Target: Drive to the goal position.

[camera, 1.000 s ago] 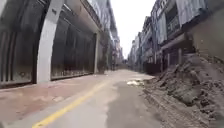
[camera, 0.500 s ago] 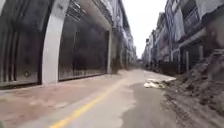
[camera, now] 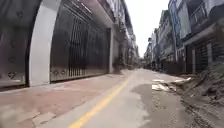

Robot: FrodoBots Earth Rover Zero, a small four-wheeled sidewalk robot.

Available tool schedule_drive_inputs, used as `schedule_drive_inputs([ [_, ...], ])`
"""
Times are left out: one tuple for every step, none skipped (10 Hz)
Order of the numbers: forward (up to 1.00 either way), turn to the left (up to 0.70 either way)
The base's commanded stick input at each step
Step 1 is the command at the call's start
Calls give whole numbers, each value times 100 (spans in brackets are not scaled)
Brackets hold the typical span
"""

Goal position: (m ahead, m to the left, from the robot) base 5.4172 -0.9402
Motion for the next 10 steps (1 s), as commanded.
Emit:
schedule_drive_inputs([
  [100,0],
  [100,0],
  [100,0],
  [100,0],
  [100,0],
  [100,0],
  [100,0],
  [100,0],
  [100,0],
  [100,-20],
])
